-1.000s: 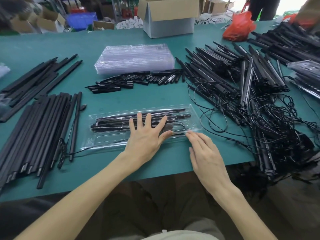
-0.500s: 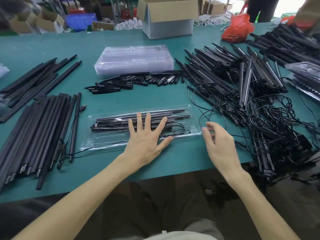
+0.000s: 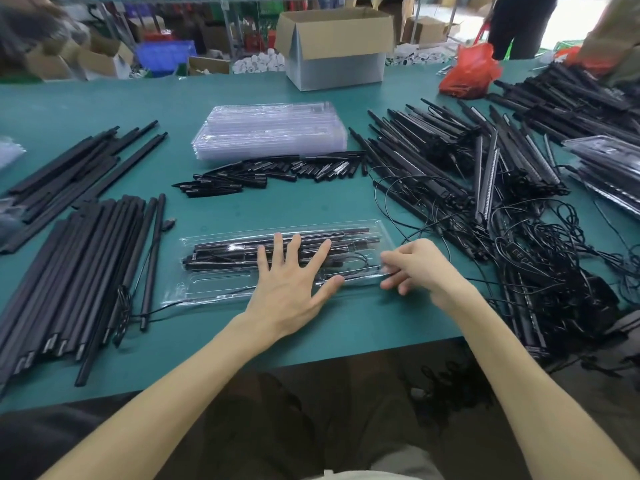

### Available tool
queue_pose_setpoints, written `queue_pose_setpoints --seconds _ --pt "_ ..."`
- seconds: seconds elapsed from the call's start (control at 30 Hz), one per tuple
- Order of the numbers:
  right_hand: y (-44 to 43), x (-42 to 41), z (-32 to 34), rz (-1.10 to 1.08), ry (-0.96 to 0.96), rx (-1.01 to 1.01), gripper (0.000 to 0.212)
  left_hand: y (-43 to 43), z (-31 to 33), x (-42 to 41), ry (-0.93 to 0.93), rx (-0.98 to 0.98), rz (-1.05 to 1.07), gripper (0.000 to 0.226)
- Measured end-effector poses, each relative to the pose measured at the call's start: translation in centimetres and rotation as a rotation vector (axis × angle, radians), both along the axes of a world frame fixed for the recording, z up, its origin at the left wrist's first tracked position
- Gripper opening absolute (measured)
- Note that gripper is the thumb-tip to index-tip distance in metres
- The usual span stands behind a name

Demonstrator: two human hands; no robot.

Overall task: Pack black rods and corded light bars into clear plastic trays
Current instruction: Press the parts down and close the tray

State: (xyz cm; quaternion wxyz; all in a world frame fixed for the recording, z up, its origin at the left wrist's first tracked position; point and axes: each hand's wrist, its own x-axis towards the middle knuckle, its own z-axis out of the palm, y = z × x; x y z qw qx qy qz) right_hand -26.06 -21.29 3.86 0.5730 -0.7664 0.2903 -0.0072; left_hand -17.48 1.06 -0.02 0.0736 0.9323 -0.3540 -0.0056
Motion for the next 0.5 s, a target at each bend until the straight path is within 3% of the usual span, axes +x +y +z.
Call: queue_pose_setpoints --seconds 0.27,0.5 --pt "0.2 -0.3 -0.7 -0.048 -0.051 0.187 0.014 0.4 0.4 0.3 0.045 -0.011 -0.01 0.09" --pt "0.2 -0.5 -1.4 -0.07 -0.08 0.17 0.011 0.7 1.1 0.6 0.065 0.012 -0.007 0.106"
